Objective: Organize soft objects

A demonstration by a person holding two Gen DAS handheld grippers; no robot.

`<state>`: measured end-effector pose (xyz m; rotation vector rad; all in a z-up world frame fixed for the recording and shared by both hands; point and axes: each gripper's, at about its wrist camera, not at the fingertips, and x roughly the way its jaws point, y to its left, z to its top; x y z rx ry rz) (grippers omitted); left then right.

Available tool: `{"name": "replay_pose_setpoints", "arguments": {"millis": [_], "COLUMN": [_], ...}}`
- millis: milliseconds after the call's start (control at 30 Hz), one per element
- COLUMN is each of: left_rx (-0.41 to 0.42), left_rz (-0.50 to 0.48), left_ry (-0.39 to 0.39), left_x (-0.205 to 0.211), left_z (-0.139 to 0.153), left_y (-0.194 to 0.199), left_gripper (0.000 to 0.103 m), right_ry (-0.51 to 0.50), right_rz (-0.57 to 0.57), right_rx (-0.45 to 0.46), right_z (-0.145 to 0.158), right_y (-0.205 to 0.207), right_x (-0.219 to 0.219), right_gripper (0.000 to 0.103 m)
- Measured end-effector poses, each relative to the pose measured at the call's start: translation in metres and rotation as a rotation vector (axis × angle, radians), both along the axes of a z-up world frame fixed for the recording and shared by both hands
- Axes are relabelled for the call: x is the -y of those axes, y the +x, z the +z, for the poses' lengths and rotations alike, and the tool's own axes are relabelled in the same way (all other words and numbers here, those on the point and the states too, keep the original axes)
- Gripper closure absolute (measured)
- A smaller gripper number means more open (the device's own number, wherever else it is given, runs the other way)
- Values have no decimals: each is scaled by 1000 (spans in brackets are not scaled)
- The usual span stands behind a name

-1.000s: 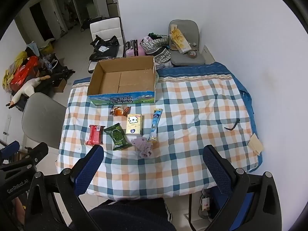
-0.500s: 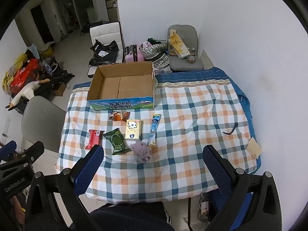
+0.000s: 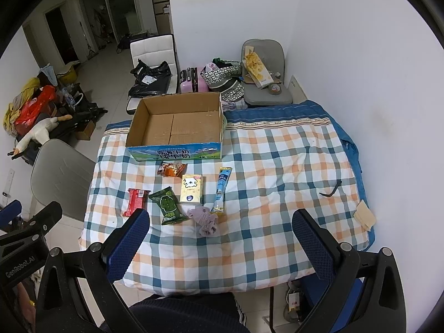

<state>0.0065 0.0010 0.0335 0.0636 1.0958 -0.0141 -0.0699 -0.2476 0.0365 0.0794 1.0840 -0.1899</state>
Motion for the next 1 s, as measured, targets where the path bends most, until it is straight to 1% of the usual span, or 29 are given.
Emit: {"name": "replay_pose_setpoints", "arguments": {"millis": [200, 500, 700, 833, 1000], "left_rx": [4, 5, 9, 9, 9], "left_rz": [0, 0, -2, 0, 1], "left_ry": [-1, -2, 0, -3, -5], "left_x": [1, -1, -1, -2, -2], "left_z": [3, 0, 1, -2, -1], "left_y": [2, -2, -3, -5, -5], "left_gripper": [0, 0, 0, 0, 0], "right_ry": [-3, -6, -8, -11, -11], "right_rz": [2, 2, -3, -2, -2], "right_rx": [4, 9, 13, 17, 17], "right_z": [0, -1, 9, 6, 10], "right_y": [0, -1, 5, 1, 2], "right_x": [1, -1, 5, 2, 4], "right_gripper": [0, 0, 0, 0, 0]}}
